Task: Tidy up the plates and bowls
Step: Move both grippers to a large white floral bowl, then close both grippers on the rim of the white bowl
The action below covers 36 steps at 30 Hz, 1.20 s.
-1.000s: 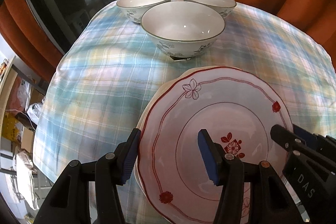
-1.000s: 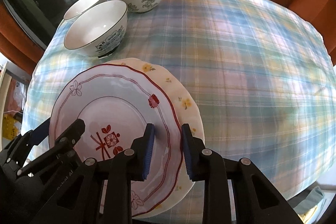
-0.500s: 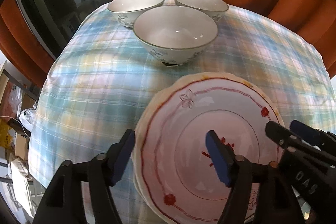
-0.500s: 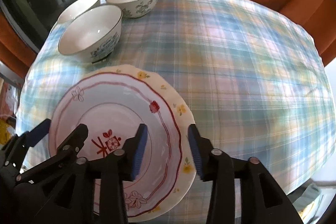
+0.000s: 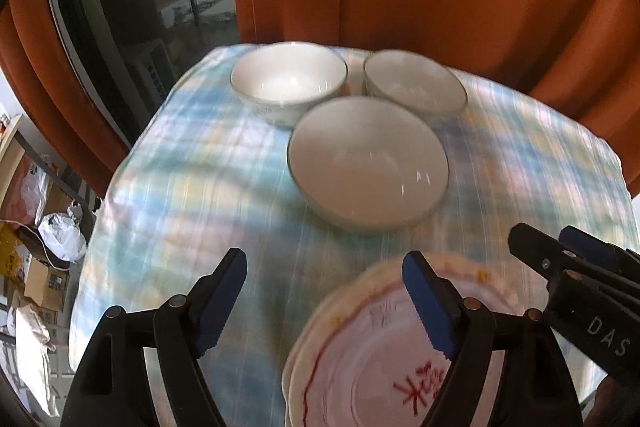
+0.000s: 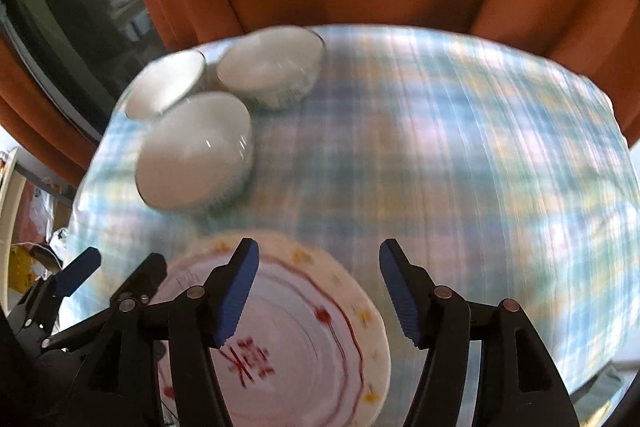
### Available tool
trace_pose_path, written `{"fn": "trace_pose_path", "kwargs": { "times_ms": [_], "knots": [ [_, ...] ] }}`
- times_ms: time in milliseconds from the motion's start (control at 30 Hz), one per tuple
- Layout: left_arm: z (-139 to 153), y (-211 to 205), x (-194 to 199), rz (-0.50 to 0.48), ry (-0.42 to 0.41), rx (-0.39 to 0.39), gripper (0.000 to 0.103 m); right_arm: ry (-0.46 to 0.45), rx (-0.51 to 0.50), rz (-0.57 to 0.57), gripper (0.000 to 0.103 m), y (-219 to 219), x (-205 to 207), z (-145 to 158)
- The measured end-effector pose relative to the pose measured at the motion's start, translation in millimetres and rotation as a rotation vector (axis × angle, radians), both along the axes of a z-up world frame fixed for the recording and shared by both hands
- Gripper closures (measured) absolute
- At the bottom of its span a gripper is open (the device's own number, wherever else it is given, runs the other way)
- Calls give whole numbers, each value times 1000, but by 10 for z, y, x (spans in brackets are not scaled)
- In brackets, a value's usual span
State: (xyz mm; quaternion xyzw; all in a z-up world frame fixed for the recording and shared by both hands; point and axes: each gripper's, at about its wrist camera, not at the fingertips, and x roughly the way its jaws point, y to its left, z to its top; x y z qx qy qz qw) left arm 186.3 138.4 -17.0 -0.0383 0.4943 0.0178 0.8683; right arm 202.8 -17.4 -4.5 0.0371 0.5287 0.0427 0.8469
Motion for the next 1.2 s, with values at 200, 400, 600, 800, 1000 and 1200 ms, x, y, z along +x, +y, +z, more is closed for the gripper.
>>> {"fn": "trace_pose_path", "kwargs": {
  "times_ms": [200,400,600,800,1000,1200],
  "knots": [
    [43,37,346,32,-18,22,21,-43,10,16,37,103,351,49],
    [-106,96,667,72,-3,56,25,-49,20,47,37,230,704,-63],
    [-309,91,871,80,35,60,33,-29,29,77,37,359,918,-252],
    [-477,97,1001,82,69,50,47,0,29,100,50,439,1062,-420],
    [-556,117,1051,89,97,30,67,27,42,134,76,564,1159,-550],
    [-545,85,1051,87,100,49,71,35,38,149,82,615,1178,-572]
  ]
}}
